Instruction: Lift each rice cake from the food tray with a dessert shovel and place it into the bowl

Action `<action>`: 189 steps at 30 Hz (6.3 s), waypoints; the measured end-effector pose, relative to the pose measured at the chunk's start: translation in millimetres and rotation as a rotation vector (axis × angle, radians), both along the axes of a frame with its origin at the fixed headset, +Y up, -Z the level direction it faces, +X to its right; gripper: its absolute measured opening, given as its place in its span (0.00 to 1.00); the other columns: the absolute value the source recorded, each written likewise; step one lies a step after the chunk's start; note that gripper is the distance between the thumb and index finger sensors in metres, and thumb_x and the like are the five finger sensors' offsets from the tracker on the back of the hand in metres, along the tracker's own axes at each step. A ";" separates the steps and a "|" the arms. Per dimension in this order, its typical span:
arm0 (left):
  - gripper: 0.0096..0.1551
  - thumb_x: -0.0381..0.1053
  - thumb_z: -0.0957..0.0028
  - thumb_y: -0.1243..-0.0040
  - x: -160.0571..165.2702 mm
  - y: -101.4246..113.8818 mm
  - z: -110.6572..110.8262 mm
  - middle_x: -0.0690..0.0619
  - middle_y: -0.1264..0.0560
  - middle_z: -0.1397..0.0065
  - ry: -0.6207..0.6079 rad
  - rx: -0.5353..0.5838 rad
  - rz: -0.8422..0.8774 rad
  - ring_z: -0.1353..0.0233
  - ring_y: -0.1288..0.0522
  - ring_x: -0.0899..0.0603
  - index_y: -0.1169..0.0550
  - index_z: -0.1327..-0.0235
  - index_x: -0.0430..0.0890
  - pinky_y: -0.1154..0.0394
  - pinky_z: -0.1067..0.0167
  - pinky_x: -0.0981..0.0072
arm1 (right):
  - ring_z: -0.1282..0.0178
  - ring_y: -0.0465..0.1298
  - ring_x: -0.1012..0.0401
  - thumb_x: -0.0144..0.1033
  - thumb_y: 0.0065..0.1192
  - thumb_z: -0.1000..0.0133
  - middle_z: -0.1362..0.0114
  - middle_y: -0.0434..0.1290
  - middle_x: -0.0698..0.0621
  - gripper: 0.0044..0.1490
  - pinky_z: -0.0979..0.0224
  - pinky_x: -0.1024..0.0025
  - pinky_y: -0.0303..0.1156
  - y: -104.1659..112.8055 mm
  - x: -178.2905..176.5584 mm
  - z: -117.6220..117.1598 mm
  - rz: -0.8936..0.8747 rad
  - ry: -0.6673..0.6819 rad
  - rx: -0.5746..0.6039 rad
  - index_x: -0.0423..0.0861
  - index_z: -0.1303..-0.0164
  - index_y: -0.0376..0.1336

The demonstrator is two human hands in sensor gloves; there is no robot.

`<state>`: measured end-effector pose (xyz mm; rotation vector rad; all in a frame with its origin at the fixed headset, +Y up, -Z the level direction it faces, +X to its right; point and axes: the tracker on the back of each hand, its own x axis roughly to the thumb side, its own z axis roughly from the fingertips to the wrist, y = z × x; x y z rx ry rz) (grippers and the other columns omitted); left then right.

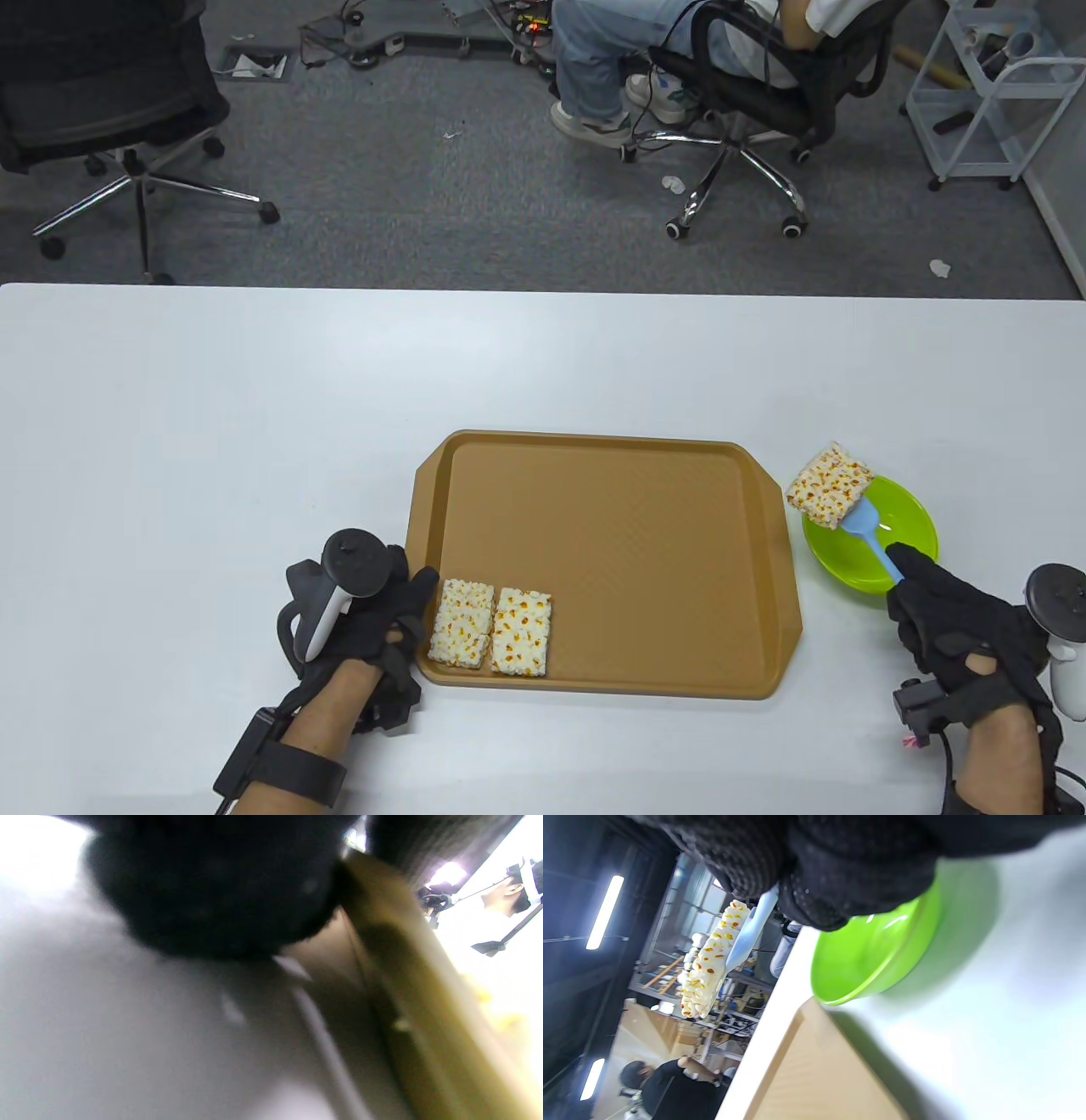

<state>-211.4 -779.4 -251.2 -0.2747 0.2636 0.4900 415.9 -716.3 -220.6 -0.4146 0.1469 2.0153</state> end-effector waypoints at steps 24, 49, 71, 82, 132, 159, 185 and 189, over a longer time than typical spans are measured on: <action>0.39 0.65 0.49 0.39 -0.1 0.0 -0.3 0.48 0.13 0.67 0.003 0.002 0.010 0.82 0.13 0.51 0.29 0.32 0.42 0.18 0.91 0.63 | 0.85 0.83 0.62 0.41 0.71 0.57 0.58 0.86 0.48 0.30 0.86 0.72 0.81 17.2 -16.5 9.4 0.651 -0.391 -0.201 0.47 0.44 0.74; 0.39 0.65 0.49 0.39 -1.5 -0.2 -0.3 0.48 0.13 0.67 0.005 0.000 0.019 0.82 0.13 0.51 0.29 0.32 0.42 0.18 0.90 0.63 | 0.66 0.82 0.60 0.35 0.65 0.56 0.42 0.79 0.49 0.34 0.65 0.62 0.83 50.8 -196.3 22.1 0.674 0.220 0.378 0.51 0.35 0.67; 0.39 0.65 0.49 0.39 -2.1 -0.3 -1.5 0.48 0.13 0.67 -0.005 -0.009 0.032 0.82 0.13 0.50 0.29 0.32 0.42 0.18 0.90 0.62 | 0.63 0.81 0.61 0.33 0.61 0.56 0.42 0.78 0.51 0.35 0.60 0.59 0.82 -18.2 -246.3 -1.0 0.658 0.680 0.226 0.53 0.35 0.66; 0.39 0.65 0.49 0.39 -2.2 -0.3 -1.7 0.48 0.13 0.67 -0.005 -0.008 0.034 0.82 0.13 0.50 0.29 0.32 0.42 0.18 0.90 0.62 | 0.67 0.81 0.61 0.34 0.61 0.56 0.43 0.79 0.49 0.35 0.64 0.60 0.82 -43.4 -228.9 -18.3 0.291 0.778 -0.079 0.50 0.34 0.66; 0.39 0.65 0.49 0.39 -3.9 -1.3 -1.1 0.48 0.13 0.67 0.005 -0.013 0.054 0.81 0.13 0.50 0.29 0.32 0.43 0.19 0.91 0.63 | 0.73 0.79 0.64 0.36 0.59 0.56 0.46 0.79 0.48 0.35 0.71 0.66 0.81 -10.2 -181.3 -2.2 -0.003 0.473 0.117 0.47 0.35 0.66; 0.38 0.64 0.49 0.39 -6.4 -2.1 -1.6 0.47 0.13 0.66 0.006 -0.017 0.081 0.80 0.12 0.49 0.29 0.32 0.43 0.18 0.89 0.61 | 0.75 0.80 0.64 0.36 0.60 0.55 0.47 0.80 0.46 0.34 0.72 0.65 0.81 15.7 -64.2 0.0 0.046 -0.094 0.149 0.46 0.35 0.67; 0.38 0.64 0.49 0.39 -7.7 -2.4 -2.0 0.47 0.13 0.66 0.009 -0.021 0.095 0.80 0.12 0.49 0.28 0.32 0.43 0.18 0.89 0.61 | 0.75 0.80 0.64 0.36 0.60 0.54 0.47 0.80 0.46 0.34 0.73 0.66 0.81 -0.5 -27.6 5.1 0.283 -0.350 -0.167 0.45 0.35 0.66; 0.38 0.64 0.49 0.39 -7.7 -2.4 -1.8 0.47 0.13 0.66 0.011 -0.021 0.097 0.79 0.12 0.49 0.28 0.32 0.43 0.18 0.89 0.61 | 0.75 0.80 0.63 0.36 0.61 0.55 0.47 0.80 0.46 0.34 0.73 0.65 0.81 2.7 -37.8 3.0 0.447 -0.357 -0.150 0.45 0.36 0.67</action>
